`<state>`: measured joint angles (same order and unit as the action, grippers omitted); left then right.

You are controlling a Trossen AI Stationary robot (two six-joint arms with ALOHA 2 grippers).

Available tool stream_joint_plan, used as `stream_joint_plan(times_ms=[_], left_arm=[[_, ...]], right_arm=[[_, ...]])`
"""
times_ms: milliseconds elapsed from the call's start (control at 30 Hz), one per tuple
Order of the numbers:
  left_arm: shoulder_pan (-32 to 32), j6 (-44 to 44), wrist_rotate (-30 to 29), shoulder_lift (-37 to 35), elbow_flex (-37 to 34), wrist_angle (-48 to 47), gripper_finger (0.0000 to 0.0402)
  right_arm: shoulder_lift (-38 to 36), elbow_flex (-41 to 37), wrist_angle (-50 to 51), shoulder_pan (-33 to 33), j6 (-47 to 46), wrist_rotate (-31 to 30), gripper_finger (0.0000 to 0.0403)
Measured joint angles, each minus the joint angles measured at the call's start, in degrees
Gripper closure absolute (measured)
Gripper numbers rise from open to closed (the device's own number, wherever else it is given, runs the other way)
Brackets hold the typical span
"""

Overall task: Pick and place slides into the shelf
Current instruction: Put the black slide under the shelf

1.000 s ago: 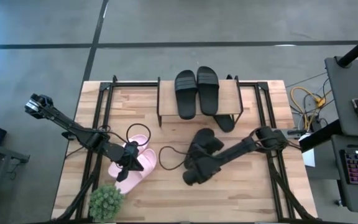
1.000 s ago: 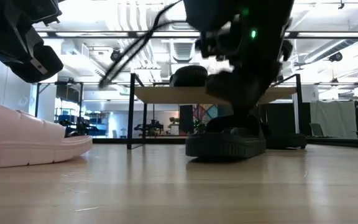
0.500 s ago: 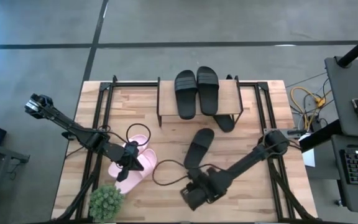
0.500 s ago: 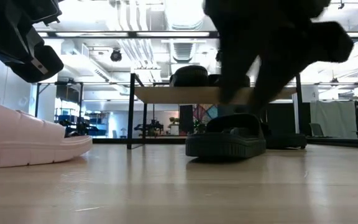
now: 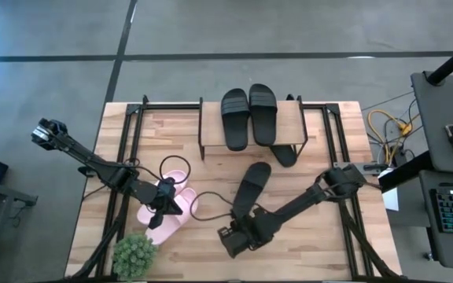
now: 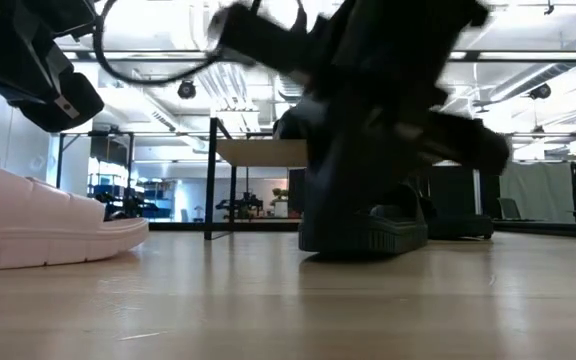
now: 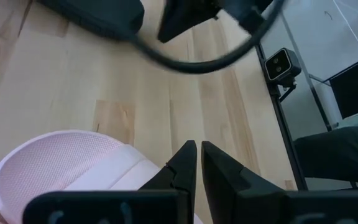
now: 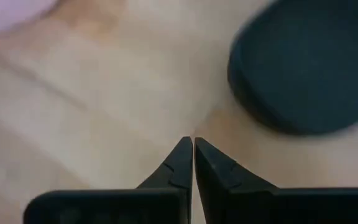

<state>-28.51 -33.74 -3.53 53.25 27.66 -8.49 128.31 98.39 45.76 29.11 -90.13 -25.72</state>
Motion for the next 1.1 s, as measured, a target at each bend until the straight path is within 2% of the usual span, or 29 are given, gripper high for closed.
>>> stream_joint_plan(times_ms=[167,267,533,633,733,1100], left_arm=[[-0.02,0.00,0.00,0.00,0.00,-0.17,0.0391],[-0.02,-0.02,0.02,0.00,0.00,-0.15,0.0391],[-0.04,-0.03,0.01,0.00,0.00,-0.15,0.0391],[-0.03,0.00,-0.21,0.00,0.00,-0.17,0.0391],[-0.01,0.04,-0.53,0.00,-0.01,-0.17,0.0391],[0.00,0.13,-1.51,0.00,-0.33,-0.30,0.0391]], right_arm=[[0.13,0.02,-0.21,-1.65,0.13,-1.81,0.0394],[0.15,-0.18,4.01,-2.25,-0.09,-1.44,0.0394],[-0.09,-0.20,25.18,-2.24,-11.67,-1.44,0.0394],[-0.11,-0.22,30.67,-2.13,-16.99,-3.42,0.0394],[-0.13,-0.22,31.85,-2.44,-17.94,-5.89,0.0394],[-0.15,-1.69,31.83,-8.22,-10.77,-10.54,0.0394]])
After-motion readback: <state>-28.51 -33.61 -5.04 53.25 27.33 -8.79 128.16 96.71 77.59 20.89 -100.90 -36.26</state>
